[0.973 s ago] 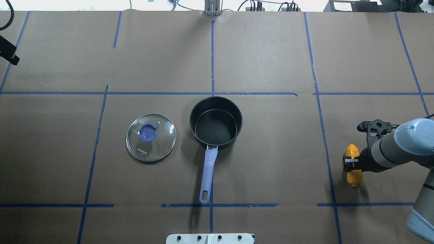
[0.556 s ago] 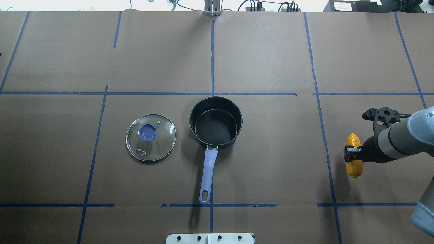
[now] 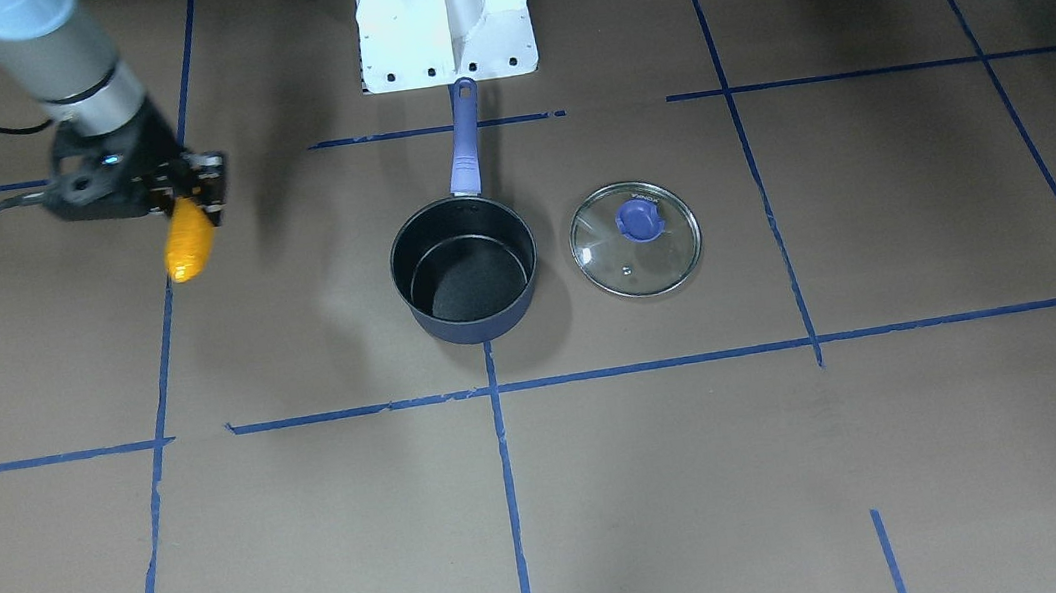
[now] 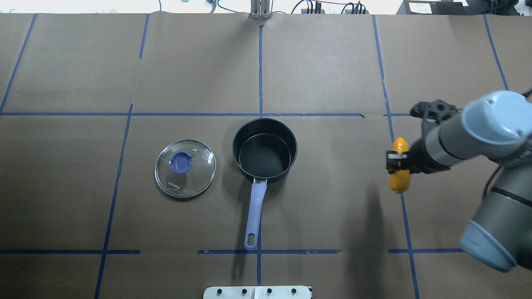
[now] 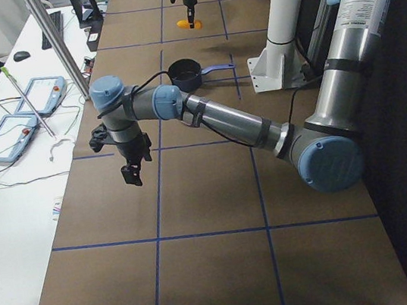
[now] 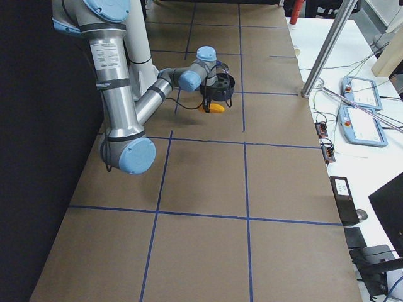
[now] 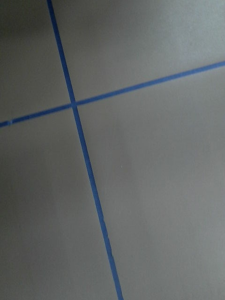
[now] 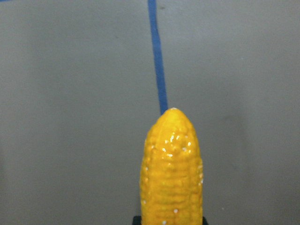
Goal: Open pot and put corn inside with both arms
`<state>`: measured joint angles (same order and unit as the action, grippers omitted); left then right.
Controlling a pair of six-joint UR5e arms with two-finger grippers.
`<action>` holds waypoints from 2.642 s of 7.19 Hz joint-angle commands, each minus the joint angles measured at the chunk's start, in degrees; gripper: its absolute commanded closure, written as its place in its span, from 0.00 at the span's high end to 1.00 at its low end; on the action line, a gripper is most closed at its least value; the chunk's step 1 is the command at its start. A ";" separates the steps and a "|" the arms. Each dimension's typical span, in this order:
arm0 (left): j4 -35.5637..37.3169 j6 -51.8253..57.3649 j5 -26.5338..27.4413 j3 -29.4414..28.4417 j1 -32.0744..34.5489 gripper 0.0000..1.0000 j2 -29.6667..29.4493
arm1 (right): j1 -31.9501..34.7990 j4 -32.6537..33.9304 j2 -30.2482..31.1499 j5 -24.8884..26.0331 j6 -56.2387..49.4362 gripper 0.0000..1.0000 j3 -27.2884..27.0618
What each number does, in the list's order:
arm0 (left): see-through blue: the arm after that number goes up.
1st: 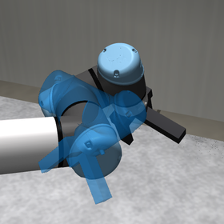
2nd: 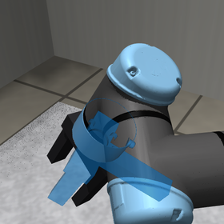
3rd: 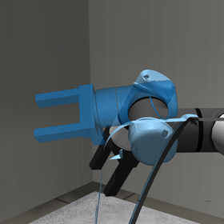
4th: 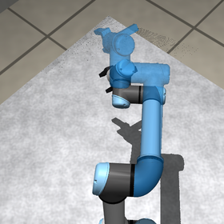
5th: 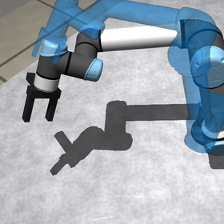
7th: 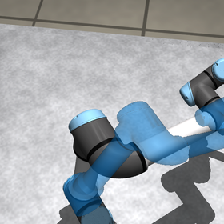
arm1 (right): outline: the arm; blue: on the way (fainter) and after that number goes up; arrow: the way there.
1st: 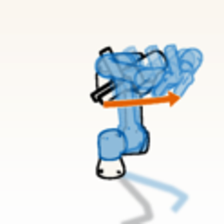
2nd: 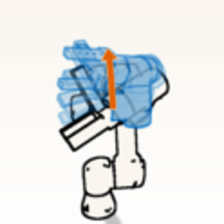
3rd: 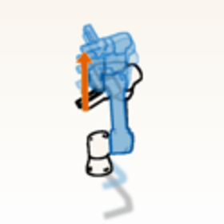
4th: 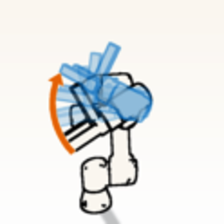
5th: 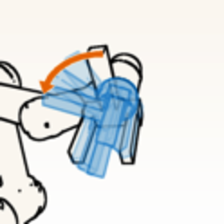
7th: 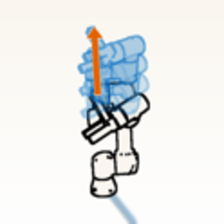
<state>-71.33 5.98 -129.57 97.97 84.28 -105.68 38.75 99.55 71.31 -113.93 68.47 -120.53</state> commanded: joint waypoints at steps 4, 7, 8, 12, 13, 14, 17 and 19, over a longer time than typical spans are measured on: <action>-15.99 2.45 -1.91 -2.87 1.32 1.00 11.34 | -5.25 10.66 -22.94 2.21 2.72 0.00 10.37; -20.52 3.24 -2.09 -5.86 4.74 1.00 13.13 | -7.44 2.53 -31.31 3.09 7.80 0.00 25.40; -20.43 4.64 -2.09 -5.95 4.84 1.00 13.13 | -8.41 1.79 -32.71 4.49 7.90 0.00 28.13; -20.17 4.74 -2.26 -7.53 6.24 1.00 13.13 | -8.34 1.87 -34.04 4.68 7.82 0.07 31.32; -19.99 4.83 -2.26 -7.53 6.33 1.00 13.13 | -8.34 1.96 -33.87 4.68 7.82 0.19 31.32; -19.99 4.74 -2.26 -7.53 6.33 1.00 13.13 | -8.16 1.87 -33.61 4.68 7.21 0.65 31.41; -19.81 4.74 -2.35 -7.44 6.33 1.00 13.22 | -8.16 1.96 -33.25 4.86 7.46 0.99 31.32; -19.81 4.74 -2.27 -7.53 6.33 1.00 13.22 | -6.24 2.13 -33.25 4.25 7.38 0.99 30.36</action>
<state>-91.15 10.73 -131.90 90.51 90.62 -92.47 31.12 101.55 37.97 -109.25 75.94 -89.47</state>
